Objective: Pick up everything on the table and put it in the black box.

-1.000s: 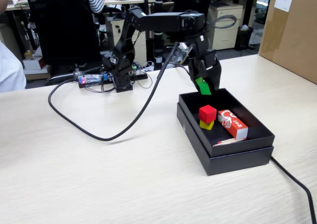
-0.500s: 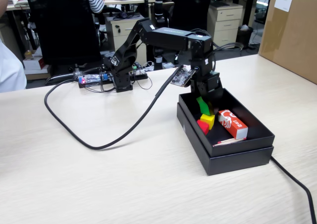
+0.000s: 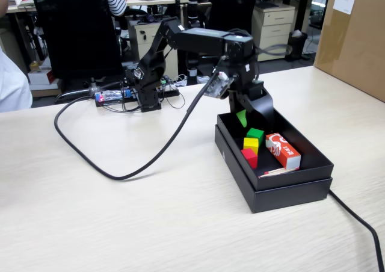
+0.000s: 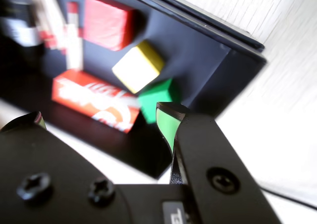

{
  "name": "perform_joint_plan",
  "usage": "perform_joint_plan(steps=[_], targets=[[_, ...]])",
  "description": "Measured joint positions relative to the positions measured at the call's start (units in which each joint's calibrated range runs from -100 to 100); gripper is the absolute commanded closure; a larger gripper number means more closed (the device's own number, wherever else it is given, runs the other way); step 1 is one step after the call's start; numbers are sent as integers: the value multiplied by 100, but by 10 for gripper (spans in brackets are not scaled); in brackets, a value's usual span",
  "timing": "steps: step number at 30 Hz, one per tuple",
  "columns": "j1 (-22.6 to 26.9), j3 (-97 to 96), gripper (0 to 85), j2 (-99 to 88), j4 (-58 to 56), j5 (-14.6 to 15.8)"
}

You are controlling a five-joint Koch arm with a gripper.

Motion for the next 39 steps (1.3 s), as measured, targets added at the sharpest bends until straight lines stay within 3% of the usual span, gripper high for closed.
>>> perform_joint_plan(steps=[7, 14, 20, 25, 29, 39], targets=[[-269, -529, 375, -2421, -8, 0], [-908, -1972, 364, -4725, -8, -88], [-1426, -4491, 356, -6887, 317, -386], [-1621, -6837, 338, -8764, 1301, -513], [-1690, -8361, 335, -9618, 2021, -513], [-1758, -9968, 333, -10019, 3190, -523]])
